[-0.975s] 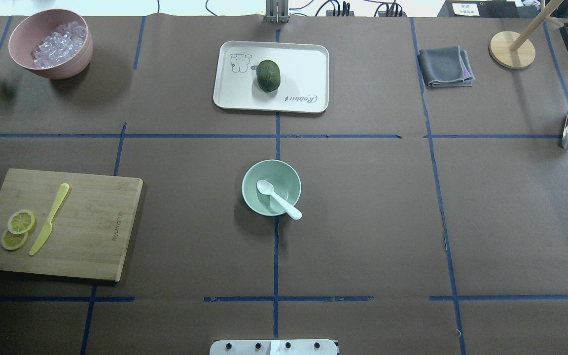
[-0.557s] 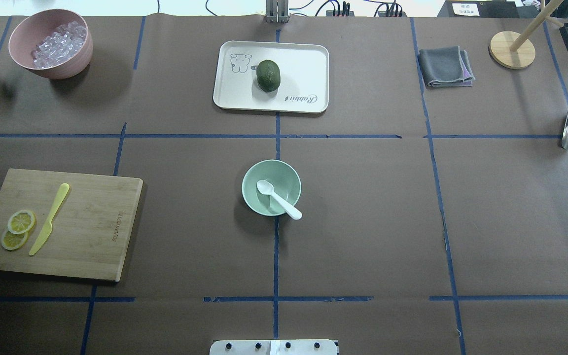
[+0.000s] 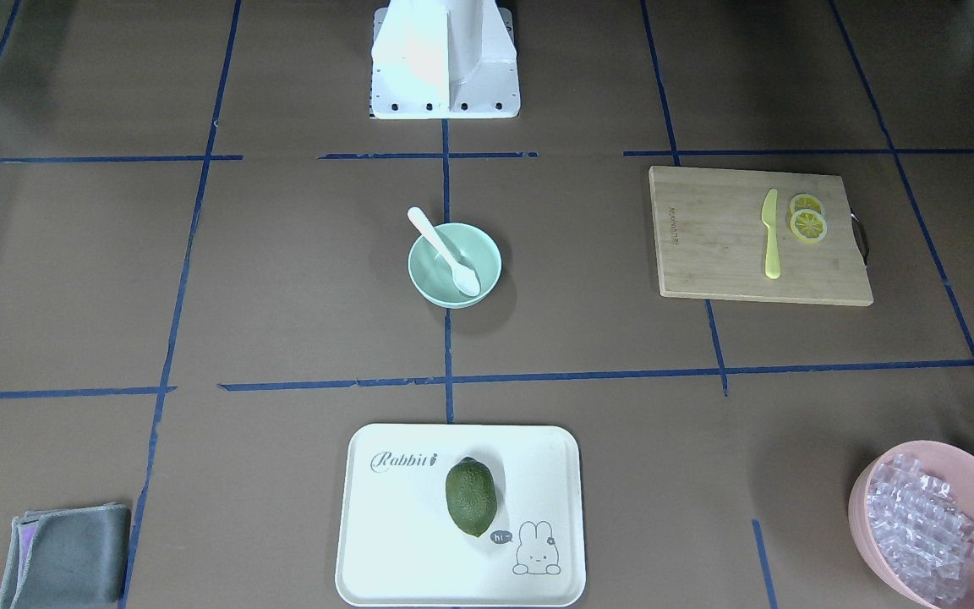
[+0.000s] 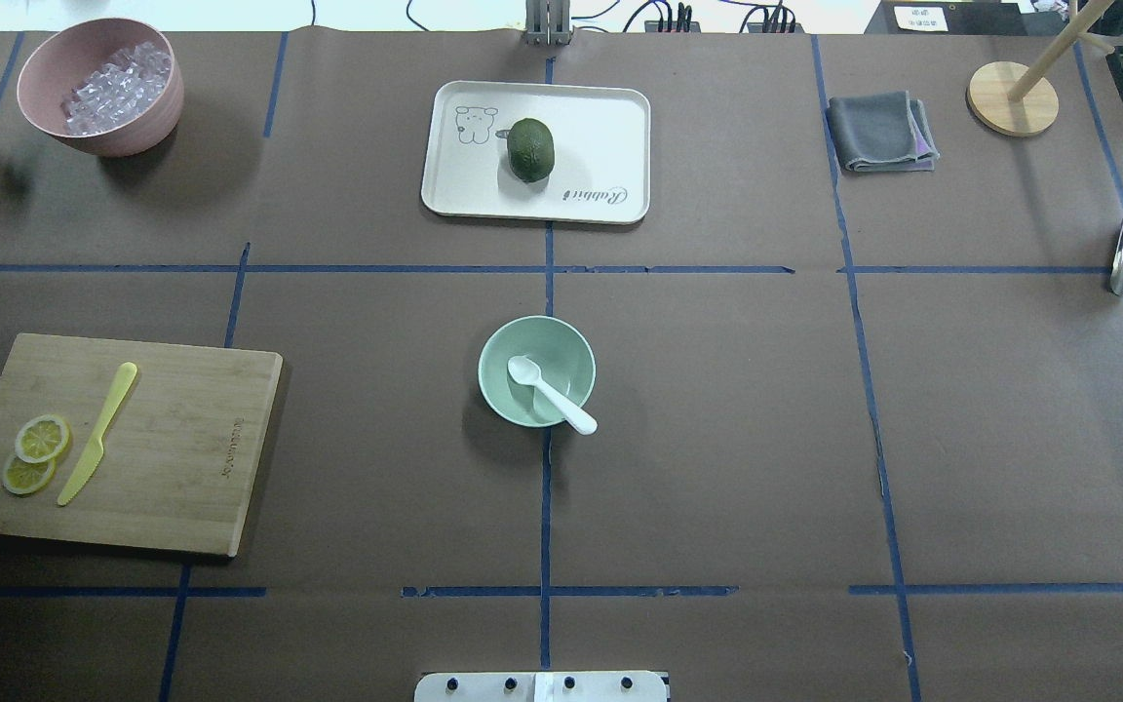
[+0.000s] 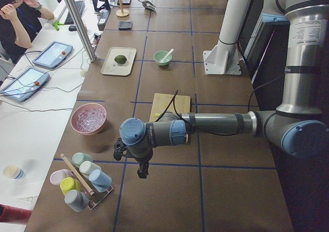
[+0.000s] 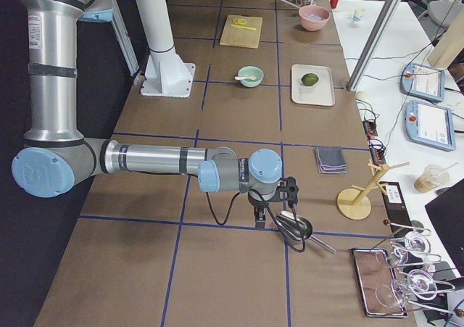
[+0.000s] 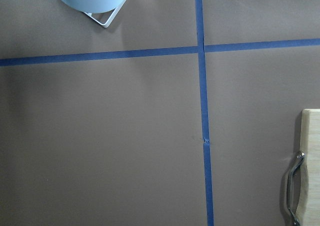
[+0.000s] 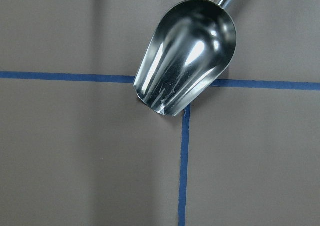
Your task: Place spoon in bowl
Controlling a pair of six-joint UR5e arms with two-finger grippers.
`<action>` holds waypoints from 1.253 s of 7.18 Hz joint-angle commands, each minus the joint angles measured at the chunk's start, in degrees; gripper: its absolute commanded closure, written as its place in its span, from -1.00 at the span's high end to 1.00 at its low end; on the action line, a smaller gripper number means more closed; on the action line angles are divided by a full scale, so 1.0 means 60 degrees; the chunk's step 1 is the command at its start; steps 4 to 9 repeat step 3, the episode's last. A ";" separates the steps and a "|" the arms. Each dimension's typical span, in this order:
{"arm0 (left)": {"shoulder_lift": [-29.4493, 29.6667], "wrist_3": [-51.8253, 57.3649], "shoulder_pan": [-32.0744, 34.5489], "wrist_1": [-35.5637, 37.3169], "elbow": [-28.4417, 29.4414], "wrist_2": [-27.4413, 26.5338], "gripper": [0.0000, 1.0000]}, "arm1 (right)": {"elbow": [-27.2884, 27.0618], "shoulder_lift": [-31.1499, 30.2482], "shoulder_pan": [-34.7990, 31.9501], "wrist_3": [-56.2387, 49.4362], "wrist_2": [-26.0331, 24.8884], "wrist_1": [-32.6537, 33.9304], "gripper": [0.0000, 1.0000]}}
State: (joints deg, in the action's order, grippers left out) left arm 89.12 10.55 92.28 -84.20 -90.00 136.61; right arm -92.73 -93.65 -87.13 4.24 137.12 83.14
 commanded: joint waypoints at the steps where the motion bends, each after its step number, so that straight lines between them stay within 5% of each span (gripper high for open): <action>1: 0.0000 0.0000 0.0000 0.0000 0.0000 -0.0005 1.00 | 0.0001 0.0023 -0.0010 0.0069 -0.0016 0.0014 1.00; 9: 0.0015 0.0000 0.0015 0.0000 0.0000 -0.0005 1.00 | -0.0013 0.0038 -0.0010 0.0041 -0.0001 0.0000 1.00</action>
